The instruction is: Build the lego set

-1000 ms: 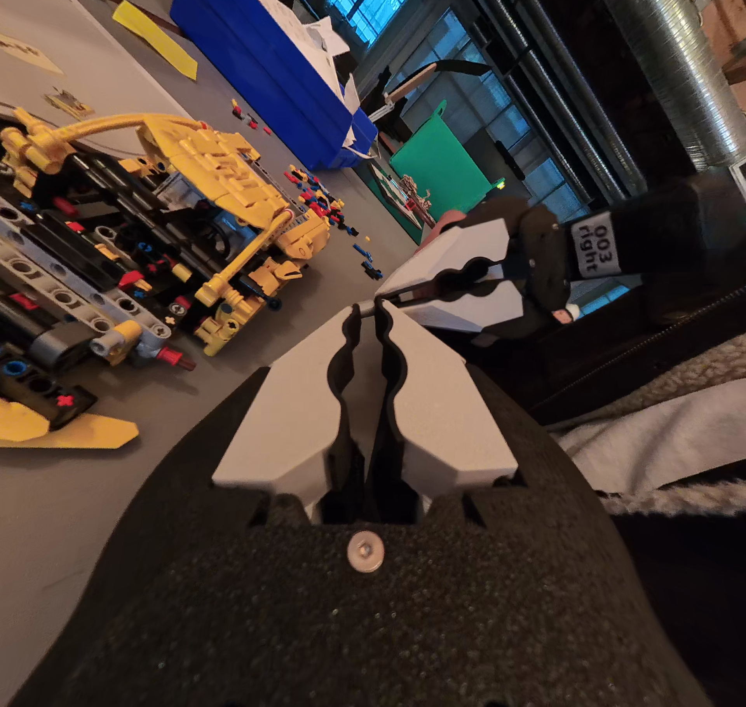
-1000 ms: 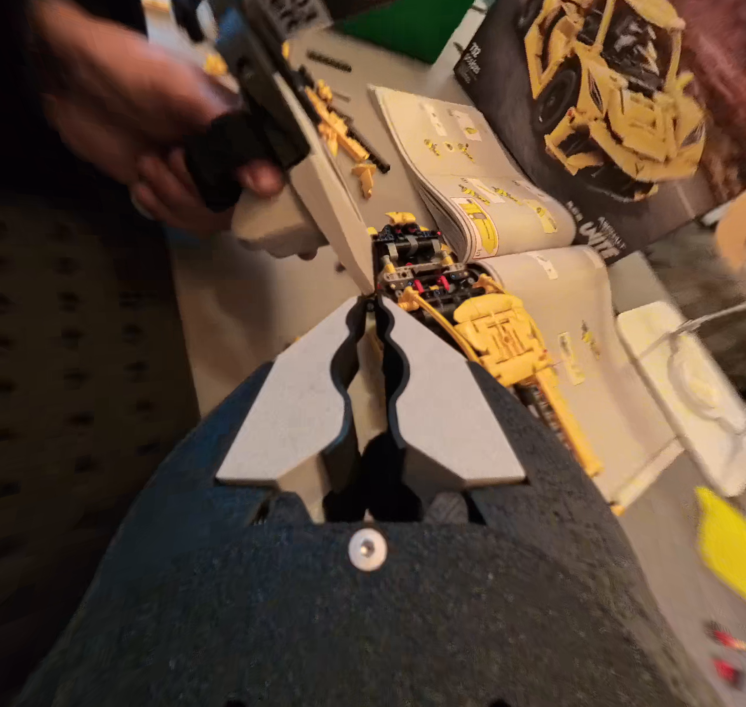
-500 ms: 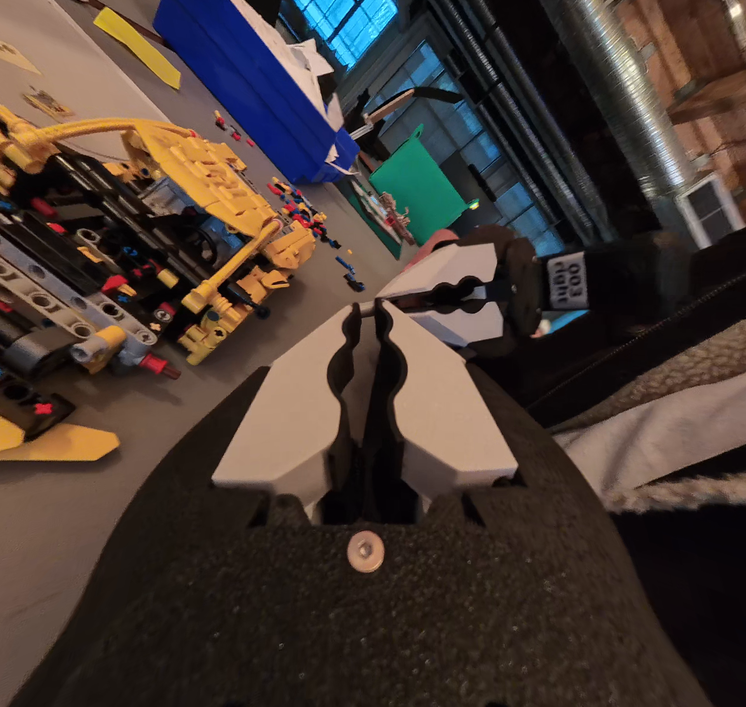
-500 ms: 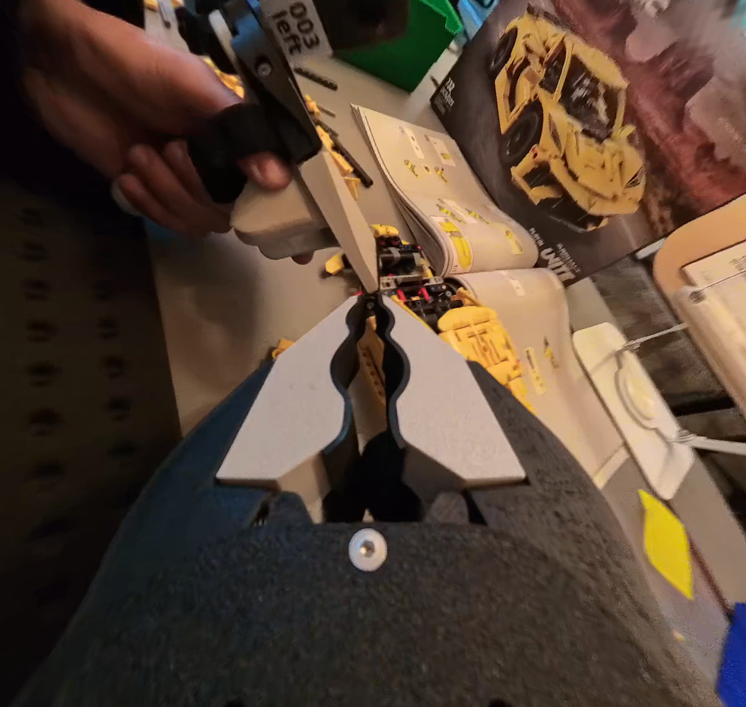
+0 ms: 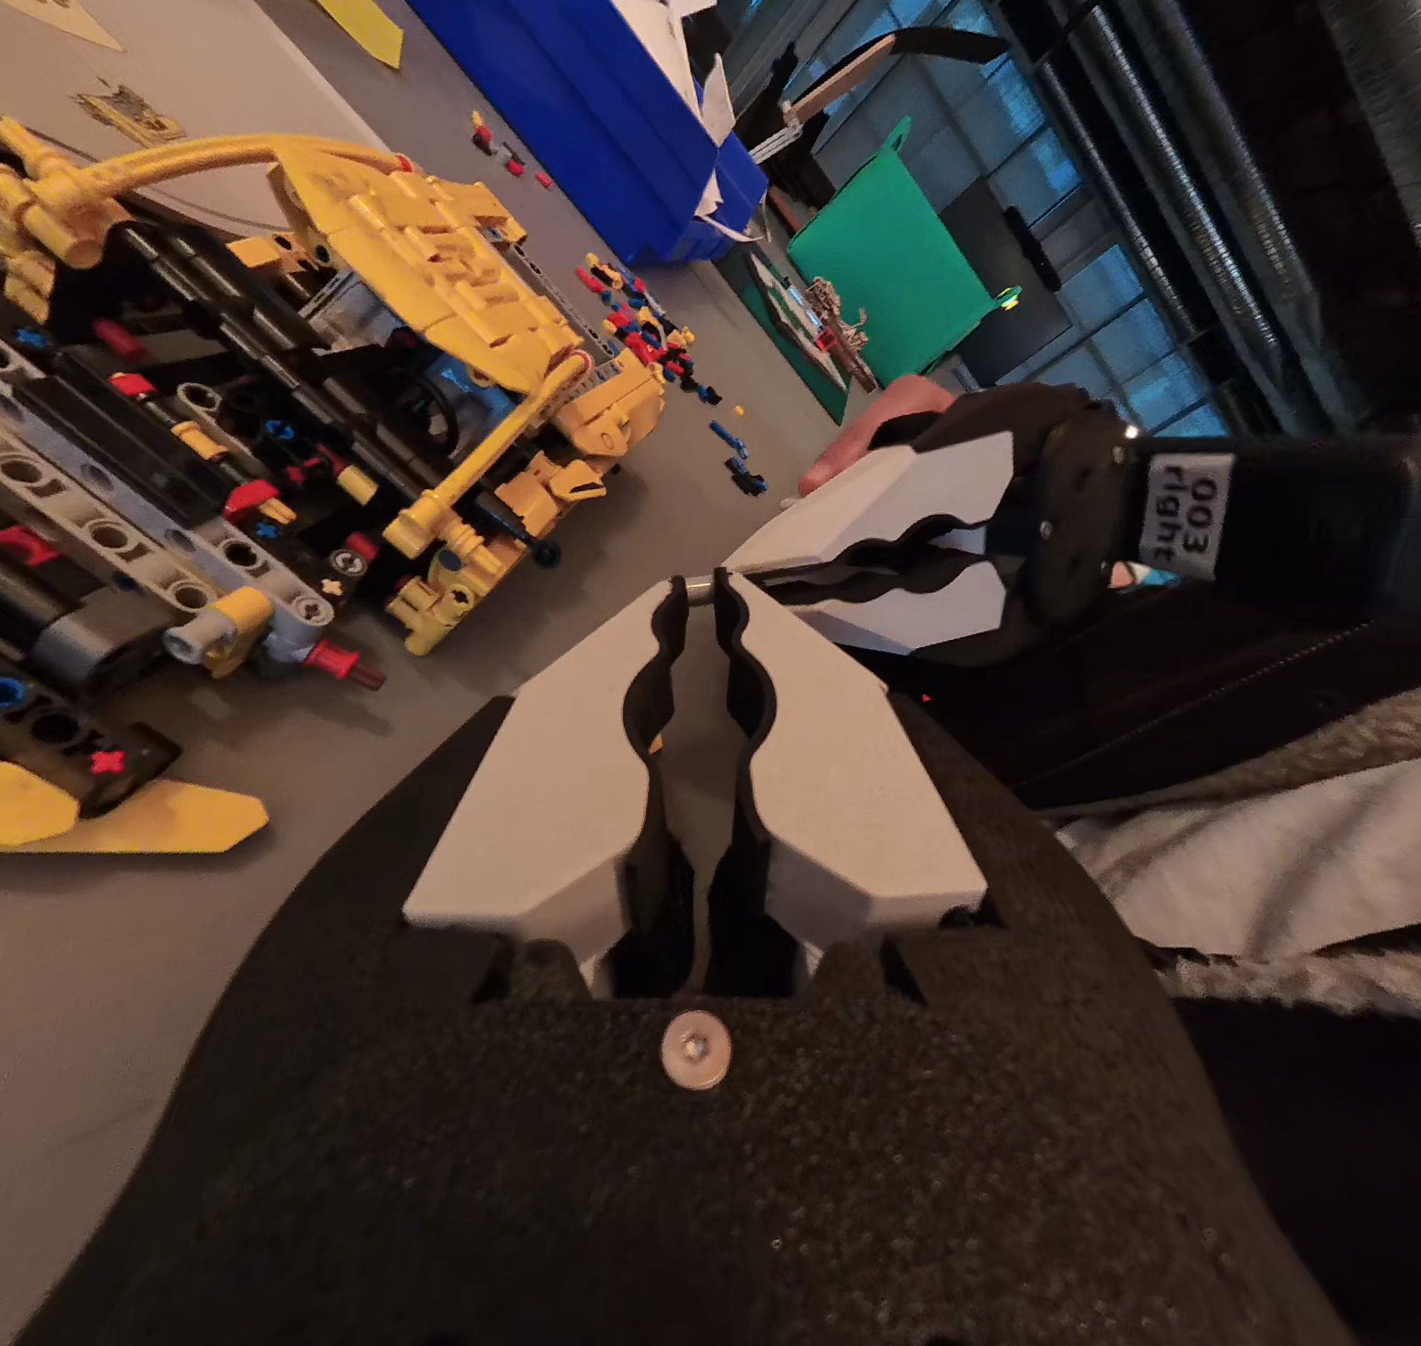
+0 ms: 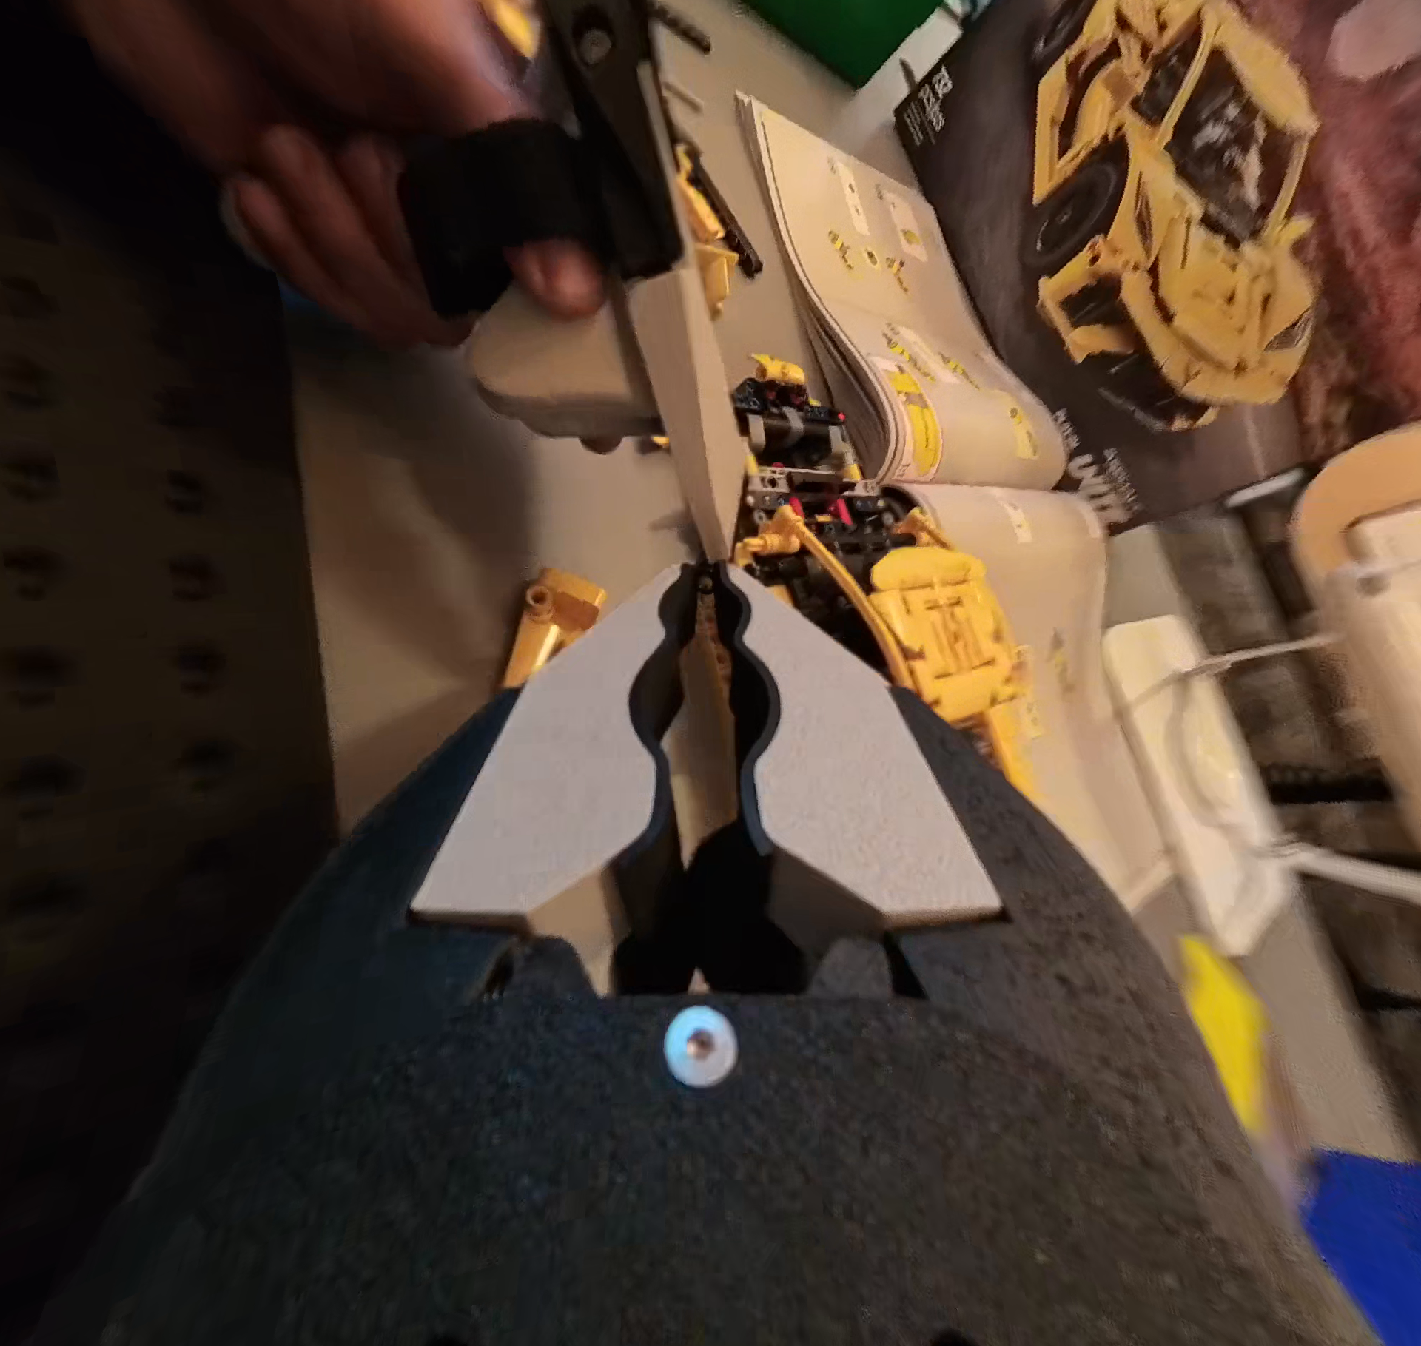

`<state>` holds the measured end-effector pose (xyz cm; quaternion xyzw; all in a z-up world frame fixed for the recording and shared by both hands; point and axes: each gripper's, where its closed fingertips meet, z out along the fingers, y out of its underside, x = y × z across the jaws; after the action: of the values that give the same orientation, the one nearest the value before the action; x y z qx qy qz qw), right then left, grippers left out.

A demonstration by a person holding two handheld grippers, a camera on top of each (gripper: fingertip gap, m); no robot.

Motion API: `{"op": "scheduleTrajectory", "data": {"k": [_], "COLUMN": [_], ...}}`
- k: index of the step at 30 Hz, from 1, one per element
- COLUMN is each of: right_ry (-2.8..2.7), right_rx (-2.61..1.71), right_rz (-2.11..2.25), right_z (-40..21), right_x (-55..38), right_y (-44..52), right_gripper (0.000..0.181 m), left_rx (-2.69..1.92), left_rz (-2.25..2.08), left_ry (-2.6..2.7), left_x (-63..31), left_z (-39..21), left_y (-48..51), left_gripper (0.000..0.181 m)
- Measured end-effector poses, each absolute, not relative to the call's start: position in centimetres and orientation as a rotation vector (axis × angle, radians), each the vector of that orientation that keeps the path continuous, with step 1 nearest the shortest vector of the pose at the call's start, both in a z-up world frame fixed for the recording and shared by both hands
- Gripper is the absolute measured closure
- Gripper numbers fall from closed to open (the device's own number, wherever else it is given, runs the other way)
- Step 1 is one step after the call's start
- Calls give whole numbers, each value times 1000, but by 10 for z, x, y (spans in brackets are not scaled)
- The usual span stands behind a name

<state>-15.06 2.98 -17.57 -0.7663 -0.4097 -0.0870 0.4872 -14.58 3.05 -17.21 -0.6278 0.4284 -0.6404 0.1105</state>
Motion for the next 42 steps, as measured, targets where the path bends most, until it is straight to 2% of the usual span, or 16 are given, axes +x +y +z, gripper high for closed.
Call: {"op": "scheduleTrajectory", "data": {"k": [3, 8, 13, 17, 23, 34, 42], "right_ry": [-775, -791, -616, -545, -716, -738, -739], "right_rx": [-1953, -1920, -2019, -2409, -2635, -2652, -2663], "right_rz": [3, -260, -20, 149, 116, 117, 107], "right_z": [-174, -173, -165, -212, -239, -243, -245], "right_x": [-148, -147, -137, -84, -62, -62, -60], "right_y": [27, 35, 22, -24, -78, -85, -86], "right_gripper": [177, 177, 177, 177, 177, 177, 169], "left_rx": [-1831, -1931, -1926, -1873, -1829, -1838, -1846], "left_rz": [-1898, -2049, -1937, -1858, -1794, -1814, -1818], "left_ry": [1262, 1119, 1130, 1169, 1278, 1268, 1260], "left_x": [-145, -144, -145, -148, -146, -146, -146], "left_z": [-170, -172, -174, -171, -172, -172, -173], "left_y": [28, 36, 43, 43, 32, 32, 33], "left_gripper": [175, 175, 175, 175, 174, 174, 174]}}
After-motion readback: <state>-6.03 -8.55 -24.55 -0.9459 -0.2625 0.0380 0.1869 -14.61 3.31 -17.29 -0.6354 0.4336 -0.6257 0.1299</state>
